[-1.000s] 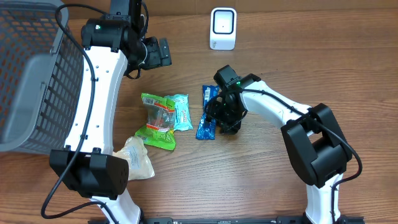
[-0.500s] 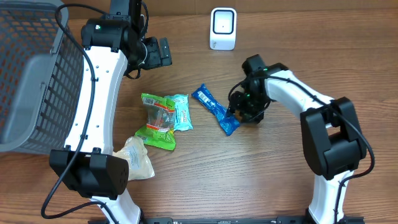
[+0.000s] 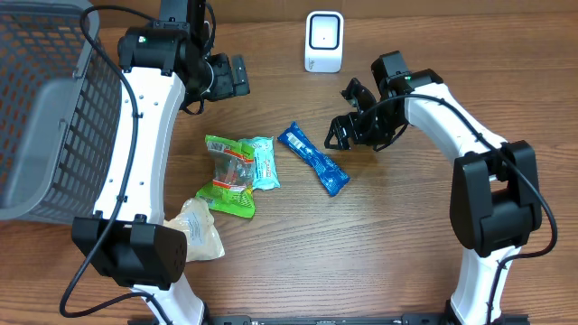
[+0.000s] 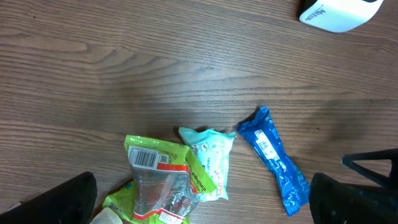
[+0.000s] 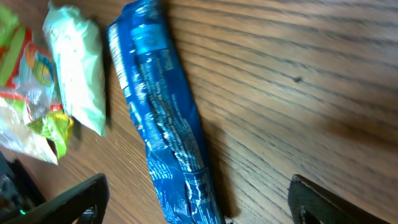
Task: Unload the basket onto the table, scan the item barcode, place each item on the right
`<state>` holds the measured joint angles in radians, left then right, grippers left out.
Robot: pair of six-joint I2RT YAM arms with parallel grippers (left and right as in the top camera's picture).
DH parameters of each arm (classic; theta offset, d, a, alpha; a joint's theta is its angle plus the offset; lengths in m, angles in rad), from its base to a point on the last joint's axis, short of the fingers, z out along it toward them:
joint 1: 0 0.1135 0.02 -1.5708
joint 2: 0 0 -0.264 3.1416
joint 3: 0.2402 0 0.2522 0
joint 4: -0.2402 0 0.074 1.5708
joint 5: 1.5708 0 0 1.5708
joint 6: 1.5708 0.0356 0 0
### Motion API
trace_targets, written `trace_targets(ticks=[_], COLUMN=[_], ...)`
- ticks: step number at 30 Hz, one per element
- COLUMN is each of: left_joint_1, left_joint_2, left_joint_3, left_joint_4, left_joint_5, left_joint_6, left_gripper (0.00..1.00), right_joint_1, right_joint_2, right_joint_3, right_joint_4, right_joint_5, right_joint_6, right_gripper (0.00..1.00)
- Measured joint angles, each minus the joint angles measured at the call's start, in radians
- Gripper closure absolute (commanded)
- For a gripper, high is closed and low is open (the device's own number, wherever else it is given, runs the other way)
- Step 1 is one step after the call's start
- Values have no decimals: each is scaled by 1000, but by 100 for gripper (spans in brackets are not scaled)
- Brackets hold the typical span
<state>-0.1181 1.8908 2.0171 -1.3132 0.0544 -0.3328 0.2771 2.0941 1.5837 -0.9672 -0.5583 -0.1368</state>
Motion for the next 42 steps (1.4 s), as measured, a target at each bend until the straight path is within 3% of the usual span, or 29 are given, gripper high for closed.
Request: trace_targets(ticks=[7, 20, 22, 28, 31, 32, 42], left_joint_1=[0, 0, 0, 0, 0, 0, 0], left_joint_2=[0, 0, 0, 0, 0, 0, 0], left_joint_3=[0, 0, 0, 0, 0, 0, 0], left_joint_4=[0, 0, 0, 0, 0, 0, 0], left_joint_5=[0, 0, 0, -3, -3, -4, -4], left_joint_6=[0, 0, 0, 0, 0, 0, 0], left_gripper=[0, 0, 0, 0, 0, 0, 0], right_joint_1=[84, 116, 115, 114, 114, 114, 114], right_joint_2=[0, -6, -16, -17, -17, -17, -15], right_joint_3=[-45, -163, -187, -221, -225, -225, -233], right_joint_4=[42, 146, 181, 207, 199, 196, 167], right_joint_5=[35, 118, 105, 57, 34, 29, -61], right_joint_6=[-139, -178, -179, -178, -148, -135, -92], right_gripper=[16, 34, 41, 85, 88, 96, 96])
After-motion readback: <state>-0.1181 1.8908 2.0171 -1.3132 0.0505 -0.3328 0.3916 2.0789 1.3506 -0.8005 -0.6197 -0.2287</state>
